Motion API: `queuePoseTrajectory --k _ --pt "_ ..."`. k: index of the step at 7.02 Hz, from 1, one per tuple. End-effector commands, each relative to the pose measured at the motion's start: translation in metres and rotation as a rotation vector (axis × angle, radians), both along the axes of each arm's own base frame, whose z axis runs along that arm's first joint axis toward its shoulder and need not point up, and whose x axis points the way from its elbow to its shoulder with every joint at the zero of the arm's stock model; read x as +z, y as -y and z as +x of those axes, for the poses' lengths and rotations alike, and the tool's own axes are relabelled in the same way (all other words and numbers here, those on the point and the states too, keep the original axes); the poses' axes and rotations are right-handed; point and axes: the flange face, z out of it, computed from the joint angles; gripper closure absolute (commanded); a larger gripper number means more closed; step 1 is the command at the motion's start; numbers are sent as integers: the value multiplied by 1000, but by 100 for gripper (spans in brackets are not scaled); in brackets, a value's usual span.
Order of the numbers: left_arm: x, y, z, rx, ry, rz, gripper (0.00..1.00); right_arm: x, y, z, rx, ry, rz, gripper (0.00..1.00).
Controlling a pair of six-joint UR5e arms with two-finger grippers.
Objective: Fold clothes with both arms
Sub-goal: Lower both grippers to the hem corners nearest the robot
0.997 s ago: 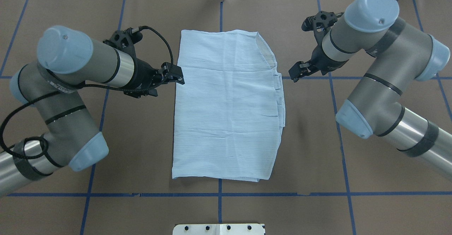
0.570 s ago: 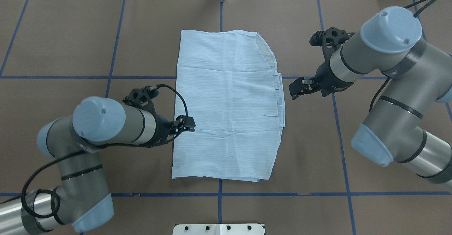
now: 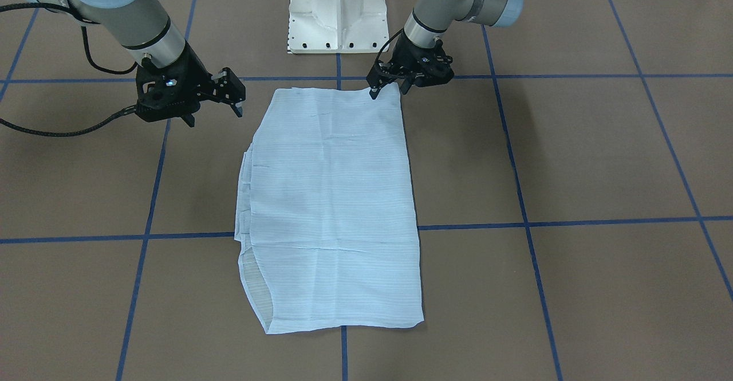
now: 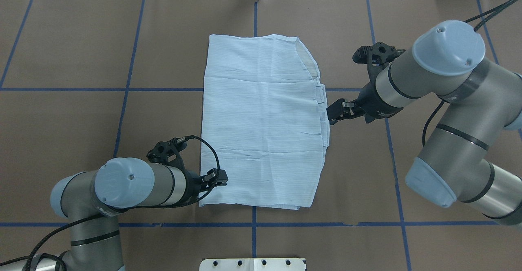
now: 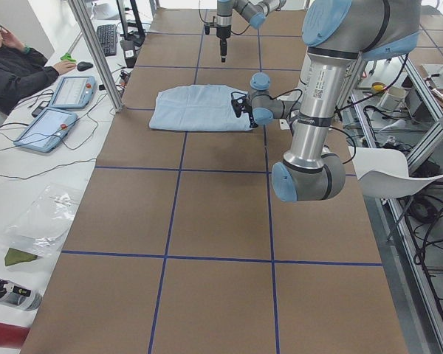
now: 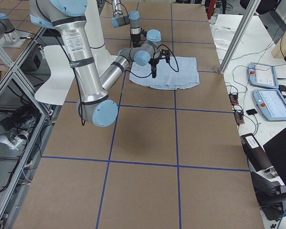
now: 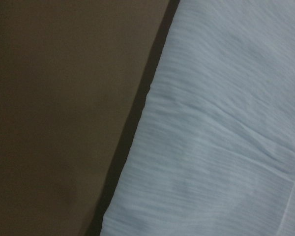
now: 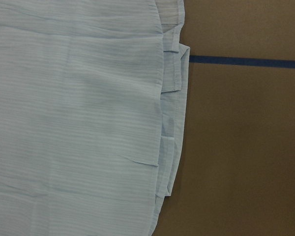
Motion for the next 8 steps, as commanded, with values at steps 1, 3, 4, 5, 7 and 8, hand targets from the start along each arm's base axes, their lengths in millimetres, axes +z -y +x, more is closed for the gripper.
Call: queuePoseTrajectory --k 1,3,4,5,7,8 --pt "6 -6 2 7 11 -6 13 0 -2 -2 -2 -1 -2 0" --pt "12 -7 5 10 25 -10 14 0 -2 -3 -3 -2 -3 0" --pt "13 -10 8 16 31 -12 15 1 -2 -3 -3 -3 -4 0" --pt "13 -10 8 17 32 -14 24 2 -2 -3 -3 -4 -5 0" --pt "15 -10 9 4 34 -40 58 2 -2 -4 -4 -6 -5 0" --pt "14 -10 9 4 31 -39 65 3 -1 -5 -4 -7 -6 0"
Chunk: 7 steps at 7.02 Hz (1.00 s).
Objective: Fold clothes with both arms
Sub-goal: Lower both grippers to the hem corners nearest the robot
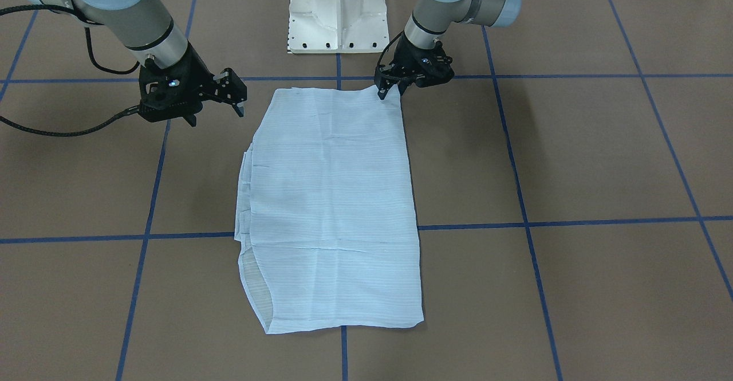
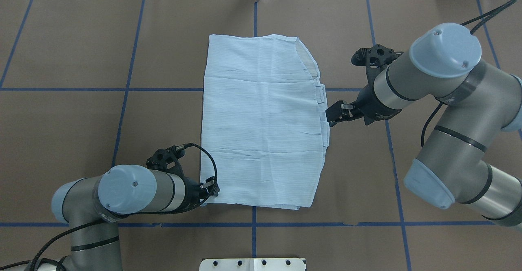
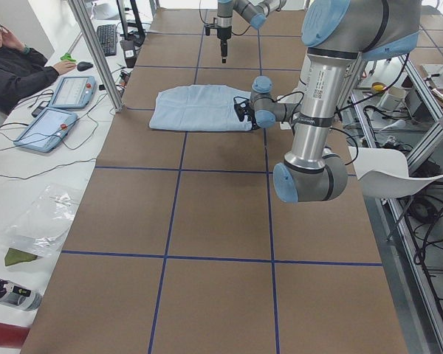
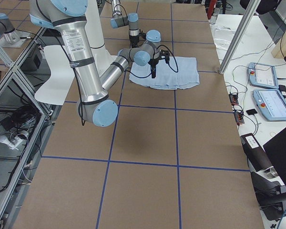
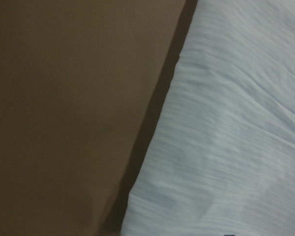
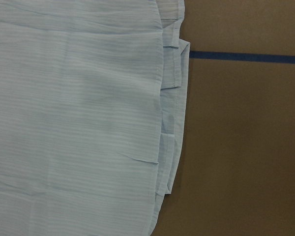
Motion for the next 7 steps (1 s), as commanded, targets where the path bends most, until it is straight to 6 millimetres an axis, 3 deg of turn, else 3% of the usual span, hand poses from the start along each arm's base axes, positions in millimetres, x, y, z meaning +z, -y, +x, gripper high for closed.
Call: queuePoseTrajectory --k 1,4,5,7 --pt "0 0 0 -1 -1 -6 73 0 0 0 1 -1 1 0" --pt "-4 0 -3 -1 -10 -4 100 -1 -11 -11 5 2 -41 0" --pt "-4 -1 -4 -1 -10 -3 100 -7 -25 -28 33 3 -83 0" --pt "-7 -1 -5 3 -1 -7 100 -18 -76 -79 159 -13 -208 0"
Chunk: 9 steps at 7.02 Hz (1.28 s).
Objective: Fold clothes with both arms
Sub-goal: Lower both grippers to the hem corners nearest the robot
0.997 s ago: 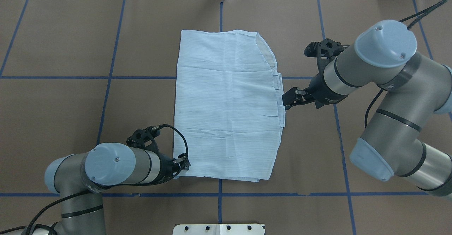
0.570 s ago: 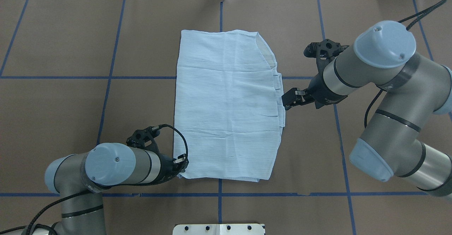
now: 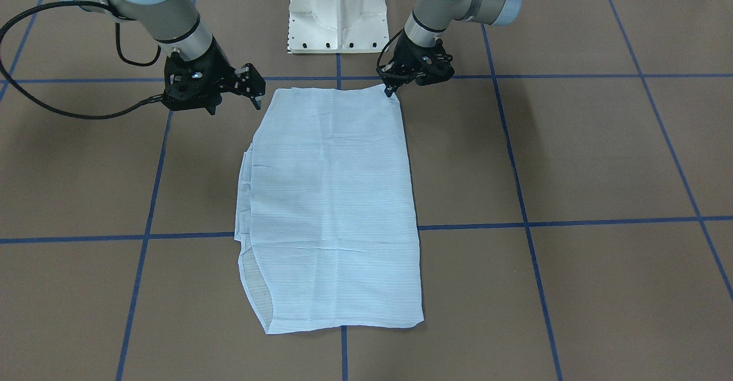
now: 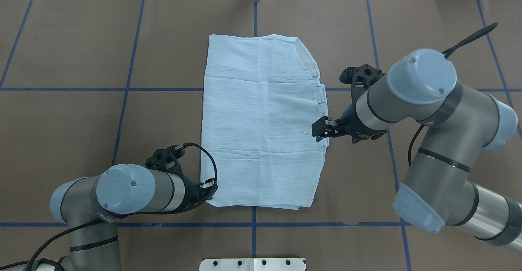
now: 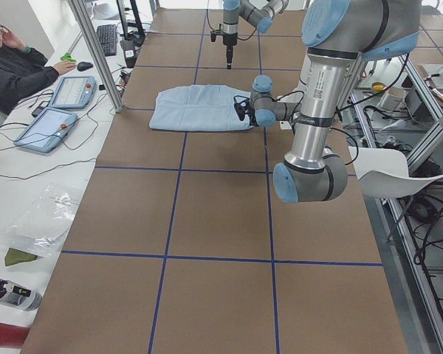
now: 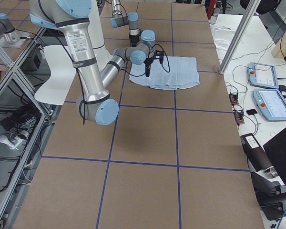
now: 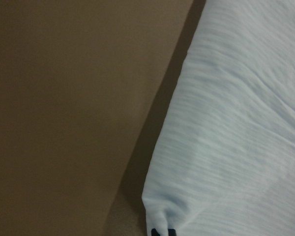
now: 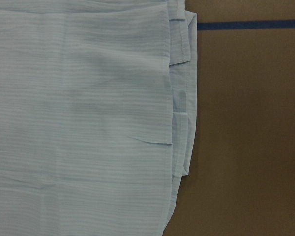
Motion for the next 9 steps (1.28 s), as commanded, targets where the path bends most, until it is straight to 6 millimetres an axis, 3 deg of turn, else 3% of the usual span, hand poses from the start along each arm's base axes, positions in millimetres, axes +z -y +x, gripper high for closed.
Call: queuePoseTrajectory --k 1,3,4,6,9 --pt "-8 -1 -5 1 -4 0 100 -10 -56 -56 137 -18 -163 0" --pt "-11 -2 -5 5 -8 0 100 -2 -103 -97 228 -53 -305 0" --pt "-13 -2 -5 5 -11 0 100 3 -113 -108 261 -67 -330 0" --pt "-18 -2 -6 5 -20 3 100 8 -109 -142 278 -103 -334 0" --pt "-20 -3 -7 6 -16 3 100 17 -120 -151 272 -124 -349 0"
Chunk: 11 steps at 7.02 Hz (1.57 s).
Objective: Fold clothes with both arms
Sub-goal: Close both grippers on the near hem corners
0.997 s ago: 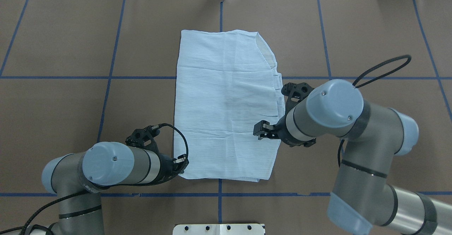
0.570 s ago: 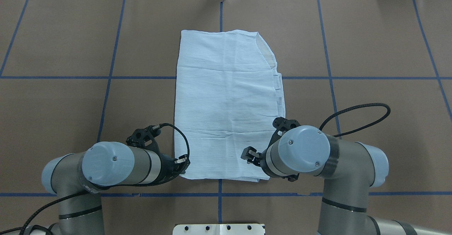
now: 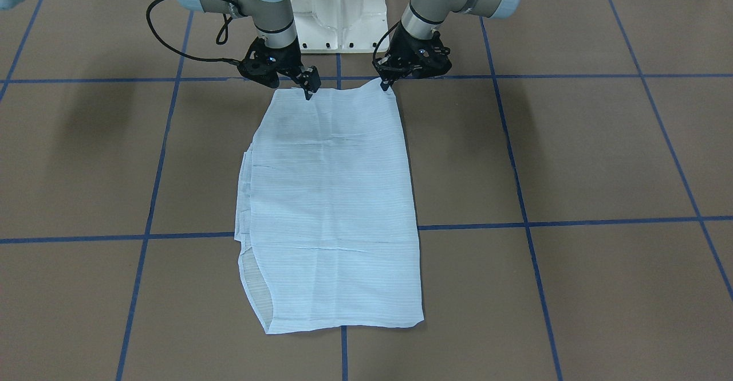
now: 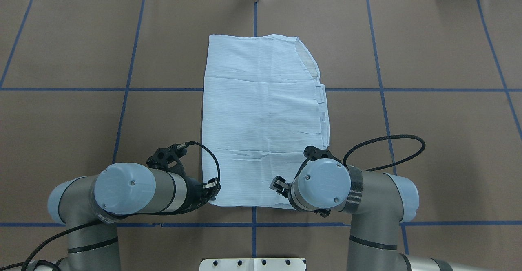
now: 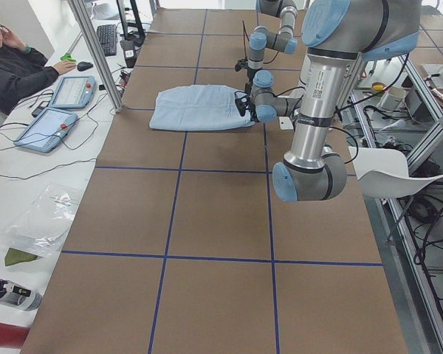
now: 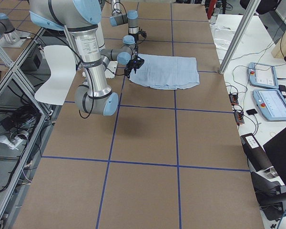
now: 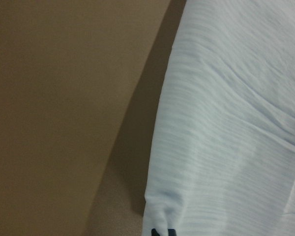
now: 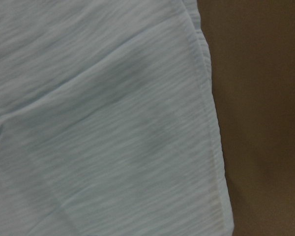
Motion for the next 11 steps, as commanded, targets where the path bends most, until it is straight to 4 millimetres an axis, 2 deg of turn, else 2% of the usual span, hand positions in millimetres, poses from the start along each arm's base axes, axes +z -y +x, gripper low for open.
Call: queuePoseTrajectory --k 1,5,11 --pt "-1 0 0 0 -1 -1 100 9 -8 -6 -11 -17 -6 0" --pt "1 -1 -2 0 2 -2 100 12 -8 -13 -20 -25 -3 0" --pt "1 -1 -2 1 2 -2 100 11 -8 -14 -23 -16 7 0"
